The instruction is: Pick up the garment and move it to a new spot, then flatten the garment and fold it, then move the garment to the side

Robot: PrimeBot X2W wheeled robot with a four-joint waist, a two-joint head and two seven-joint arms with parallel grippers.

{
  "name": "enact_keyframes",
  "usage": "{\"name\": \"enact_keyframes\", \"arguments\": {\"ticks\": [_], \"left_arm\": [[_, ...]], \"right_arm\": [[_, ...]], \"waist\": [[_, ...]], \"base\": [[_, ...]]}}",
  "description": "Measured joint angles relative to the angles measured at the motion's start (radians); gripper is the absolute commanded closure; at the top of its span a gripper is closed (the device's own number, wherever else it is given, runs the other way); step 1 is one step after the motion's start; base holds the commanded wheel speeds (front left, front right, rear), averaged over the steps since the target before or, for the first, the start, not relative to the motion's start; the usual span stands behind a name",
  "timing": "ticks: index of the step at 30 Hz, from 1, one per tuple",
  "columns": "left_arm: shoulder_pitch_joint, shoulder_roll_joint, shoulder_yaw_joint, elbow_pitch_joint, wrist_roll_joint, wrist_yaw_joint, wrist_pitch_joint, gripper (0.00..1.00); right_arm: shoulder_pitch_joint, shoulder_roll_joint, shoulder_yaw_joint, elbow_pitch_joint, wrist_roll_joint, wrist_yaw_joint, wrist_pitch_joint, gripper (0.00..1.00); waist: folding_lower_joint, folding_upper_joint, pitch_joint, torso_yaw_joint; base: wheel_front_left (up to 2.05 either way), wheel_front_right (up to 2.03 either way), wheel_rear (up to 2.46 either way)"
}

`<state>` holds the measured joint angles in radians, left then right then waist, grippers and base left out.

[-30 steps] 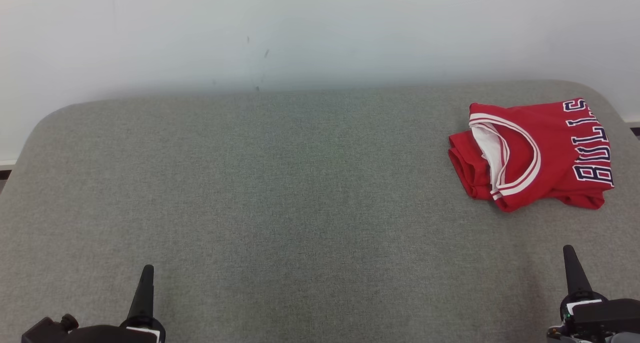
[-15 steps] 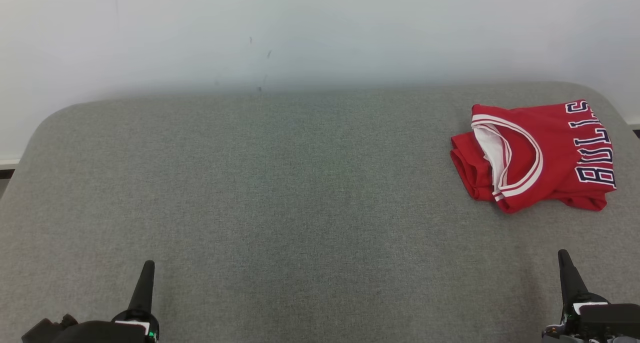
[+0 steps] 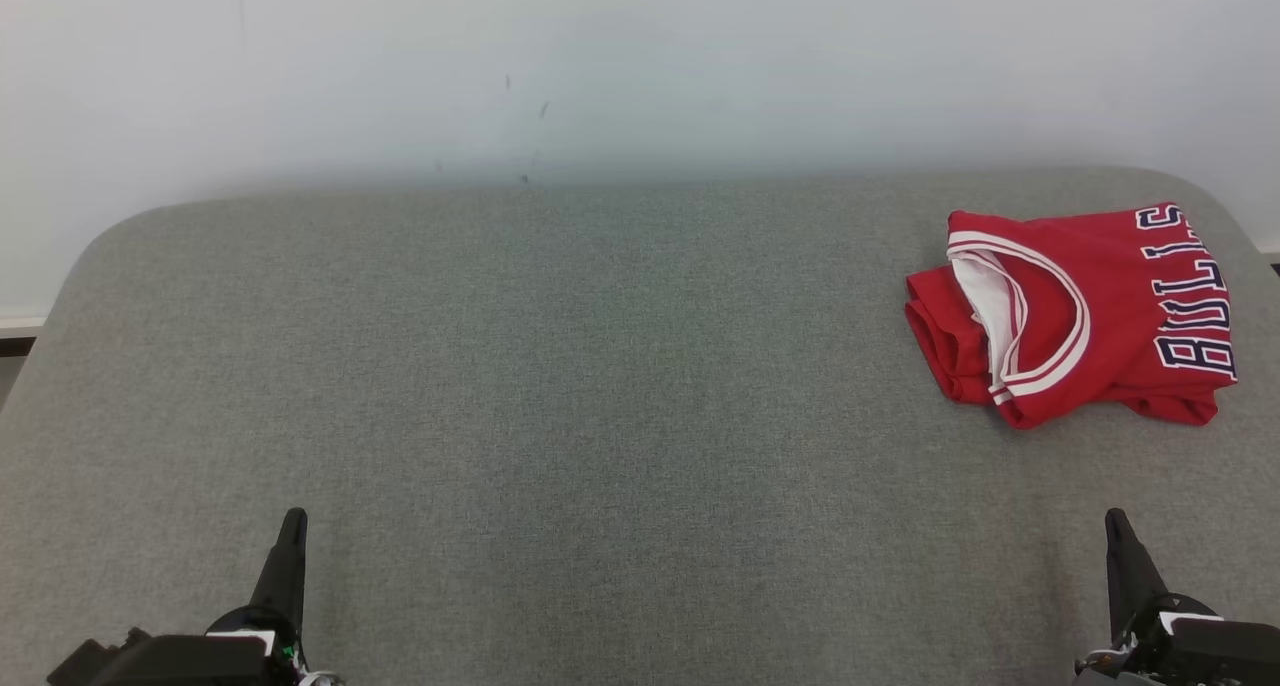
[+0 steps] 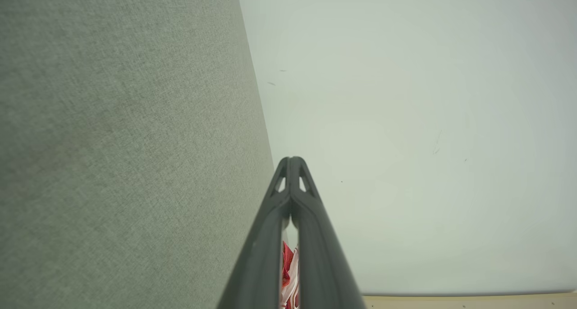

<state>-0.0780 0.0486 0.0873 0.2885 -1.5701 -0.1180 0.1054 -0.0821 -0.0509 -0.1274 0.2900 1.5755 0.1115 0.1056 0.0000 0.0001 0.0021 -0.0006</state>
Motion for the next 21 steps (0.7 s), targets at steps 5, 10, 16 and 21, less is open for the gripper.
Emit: {"name": "enact_keyframes", "arguments": {"ticks": [5,10,16,21], "left_arm": [[-0.001,-0.006,0.003,0.005,-0.03,-0.006,0.008,1.0],[-0.001,-0.006,0.003,0.006,-0.03,-0.006,0.008,1.0],[-0.001,-0.006,0.003,0.006,-0.03,-0.006,0.008,1.0],[-0.001,-0.006,0.003,0.006,-0.03,-0.006,0.008,1.0]], "right_arm": [[-0.01,0.007,-0.006,0.006,0.02,0.005,0.008,1.0],[-0.01,0.007,-0.006,0.007,0.02,0.005,0.008,1.0],[-0.01,0.007,-0.006,0.007,0.02,0.005,0.008,1.0],[-0.01,0.007,-0.006,0.007,0.02,0.006,0.008,1.0]], "waist": [[0.0,0.0,0.0,0.001],[0.0,0.0,0.0,0.001],[0.0,0.0,0.0,0.001],[0.0,0.0,0.0,0.001]], "base": [[0.0,0.0,0.0],[0.0,0.0,0.0],[0.0,0.0,0.0],[0.0,0.0,0.0]]}}
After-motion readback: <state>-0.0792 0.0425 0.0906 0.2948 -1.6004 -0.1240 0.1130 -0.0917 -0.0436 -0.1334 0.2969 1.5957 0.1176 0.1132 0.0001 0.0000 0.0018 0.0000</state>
